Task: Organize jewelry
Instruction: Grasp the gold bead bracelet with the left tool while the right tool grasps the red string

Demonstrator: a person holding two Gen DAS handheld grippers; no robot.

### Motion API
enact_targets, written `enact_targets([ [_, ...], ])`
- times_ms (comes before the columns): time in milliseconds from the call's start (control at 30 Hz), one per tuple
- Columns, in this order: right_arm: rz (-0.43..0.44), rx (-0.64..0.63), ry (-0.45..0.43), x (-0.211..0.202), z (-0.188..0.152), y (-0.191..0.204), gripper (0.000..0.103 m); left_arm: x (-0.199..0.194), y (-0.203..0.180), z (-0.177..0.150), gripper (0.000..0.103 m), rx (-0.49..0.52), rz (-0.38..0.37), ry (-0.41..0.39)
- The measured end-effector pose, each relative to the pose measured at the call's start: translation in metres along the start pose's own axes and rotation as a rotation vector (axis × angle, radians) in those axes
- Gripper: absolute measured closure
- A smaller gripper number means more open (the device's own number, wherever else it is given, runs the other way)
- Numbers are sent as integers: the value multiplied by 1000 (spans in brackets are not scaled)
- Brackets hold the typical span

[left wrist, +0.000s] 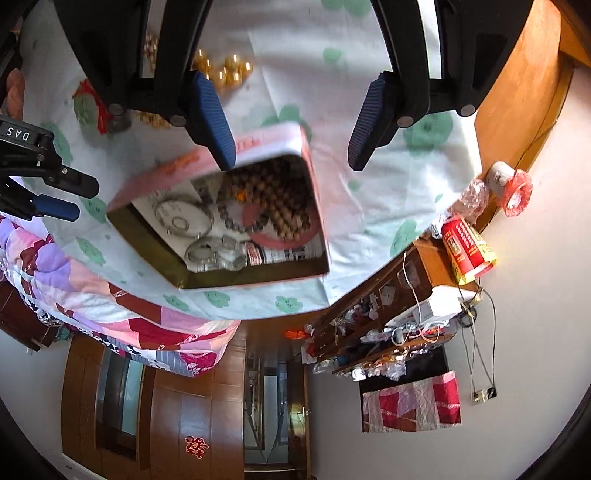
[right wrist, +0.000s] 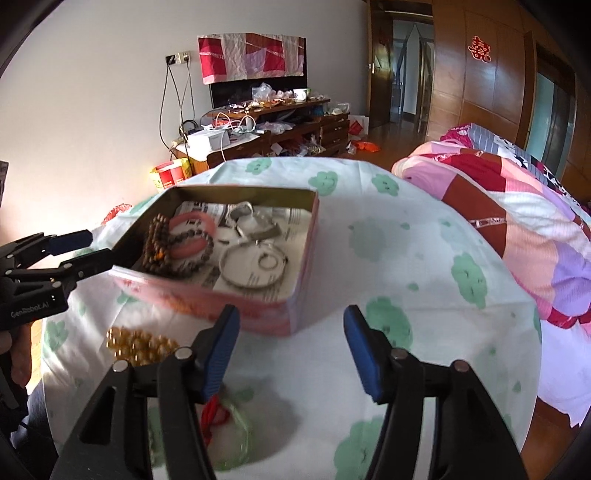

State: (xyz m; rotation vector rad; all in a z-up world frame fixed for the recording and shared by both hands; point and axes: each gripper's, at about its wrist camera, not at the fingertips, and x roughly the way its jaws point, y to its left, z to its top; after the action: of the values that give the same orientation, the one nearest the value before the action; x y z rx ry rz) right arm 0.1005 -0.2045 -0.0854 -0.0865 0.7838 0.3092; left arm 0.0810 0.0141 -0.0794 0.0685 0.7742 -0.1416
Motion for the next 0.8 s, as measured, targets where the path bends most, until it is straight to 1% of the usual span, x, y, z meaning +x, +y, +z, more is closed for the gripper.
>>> enact_targets([
  [100,-13,14,8,-4,-12,-1,40,-3,-3,-13,39,1,-5,14],
  [200,-19,24,12,-8,-24,2,35,-2,-9,-25,39,10,-17,39],
  [300,-19,12,22,-11,-36,7,35,-1,-17,-33,39,10,-49,53],
  [433,-37,13,32,-16,-50,8,35,1,-29,-35,39,40,-71,42],
  [567,-52,20,33,-18,-55,6,34,10,-32,-39,39,32,-102,63],
  [600,-56,25,31,-18,-55,6,32,11,-32,-38,41,30,-108,63],
  [633,-60,27,32,-17,-56,6,31,10,-33,-38,57,32,-120,58],
  [667,-61,24,33,-16,-56,6,31,11,-34,-38,74,39,-137,58],
  [700,-62,20,31,-16,-56,7,31,11,-36,-39,76,45,-137,59],
  [733,-64,15,29,-16,-56,8,31,9,-37,-39,83,52,-134,50],
  [767,-65,11,29,-16,-56,9,31,7,-38,-39,93,53,-144,41],
  [800,-65,9,28,-16,-56,10,31,4,-37,-38,93,46,-161,37],
])
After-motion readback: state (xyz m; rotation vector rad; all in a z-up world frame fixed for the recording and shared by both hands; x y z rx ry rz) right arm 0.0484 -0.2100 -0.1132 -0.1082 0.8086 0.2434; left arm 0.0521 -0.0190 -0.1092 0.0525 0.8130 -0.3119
